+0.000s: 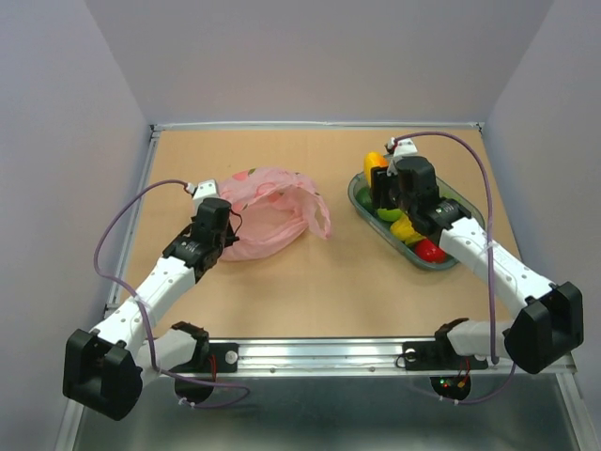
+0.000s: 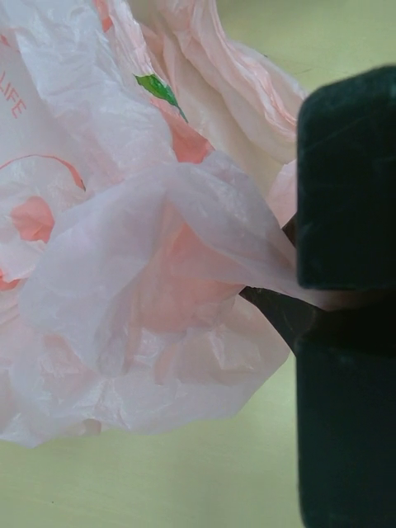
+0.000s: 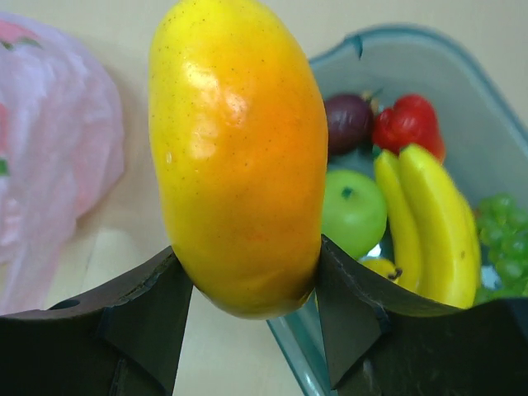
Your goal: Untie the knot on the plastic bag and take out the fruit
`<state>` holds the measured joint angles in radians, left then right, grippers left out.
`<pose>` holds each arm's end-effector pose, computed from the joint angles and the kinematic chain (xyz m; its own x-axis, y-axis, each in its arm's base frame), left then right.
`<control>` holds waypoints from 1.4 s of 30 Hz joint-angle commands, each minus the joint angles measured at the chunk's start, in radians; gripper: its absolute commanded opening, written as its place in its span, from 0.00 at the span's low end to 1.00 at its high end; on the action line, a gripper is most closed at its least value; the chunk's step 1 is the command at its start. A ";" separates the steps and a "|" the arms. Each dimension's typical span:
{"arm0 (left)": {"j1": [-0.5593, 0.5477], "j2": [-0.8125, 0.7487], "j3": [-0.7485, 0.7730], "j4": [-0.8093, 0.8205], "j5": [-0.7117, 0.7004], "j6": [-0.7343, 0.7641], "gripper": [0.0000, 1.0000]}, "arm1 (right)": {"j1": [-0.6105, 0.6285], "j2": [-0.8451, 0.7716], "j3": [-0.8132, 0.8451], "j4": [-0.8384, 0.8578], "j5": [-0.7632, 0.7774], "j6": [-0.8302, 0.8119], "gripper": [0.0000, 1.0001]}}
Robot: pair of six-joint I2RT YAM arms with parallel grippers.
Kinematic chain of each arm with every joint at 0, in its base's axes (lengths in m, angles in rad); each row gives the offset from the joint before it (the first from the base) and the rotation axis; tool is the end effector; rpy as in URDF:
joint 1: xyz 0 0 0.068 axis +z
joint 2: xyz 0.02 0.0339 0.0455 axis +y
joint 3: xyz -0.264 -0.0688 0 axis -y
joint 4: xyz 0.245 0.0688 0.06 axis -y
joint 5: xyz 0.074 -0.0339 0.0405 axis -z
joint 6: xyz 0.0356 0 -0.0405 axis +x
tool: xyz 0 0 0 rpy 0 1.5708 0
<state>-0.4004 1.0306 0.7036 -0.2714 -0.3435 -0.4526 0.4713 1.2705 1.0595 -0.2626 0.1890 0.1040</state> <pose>0.2113 -0.0764 0.2575 -0.5150 -0.2292 -0.8260 -0.1272 0.9734 -0.1907 0.2623 0.1262 0.3233 -0.4350 -0.1072 -0.8940 -0.2532 0.9674 0.0072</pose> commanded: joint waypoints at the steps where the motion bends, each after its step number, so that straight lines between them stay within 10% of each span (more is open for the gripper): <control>1: 0.018 -0.056 -0.027 0.054 0.023 0.029 0.00 | -0.055 -0.007 -0.082 -0.079 0.036 0.078 0.02; 19: 0.043 -0.081 -0.082 0.110 0.067 0.043 0.00 | -0.395 0.018 -0.135 -0.141 0.023 0.290 0.11; 28: 0.049 -0.083 -0.079 0.118 0.075 0.045 0.00 | -0.402 0.009 -0.122 -0.142 -0.097 0.283 0.97; 42: 0.081 -0.081 0.007 0.107 0.075 0.034 0.00 | -0.401 -0.246 -0.029 -0.175 -0.069 0.227 1.00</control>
<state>-0.3367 0.9577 0.6556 -0.1917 -0.2642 -0.4259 0.0711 1.1030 0.9535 -0.4473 0.0971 0.3656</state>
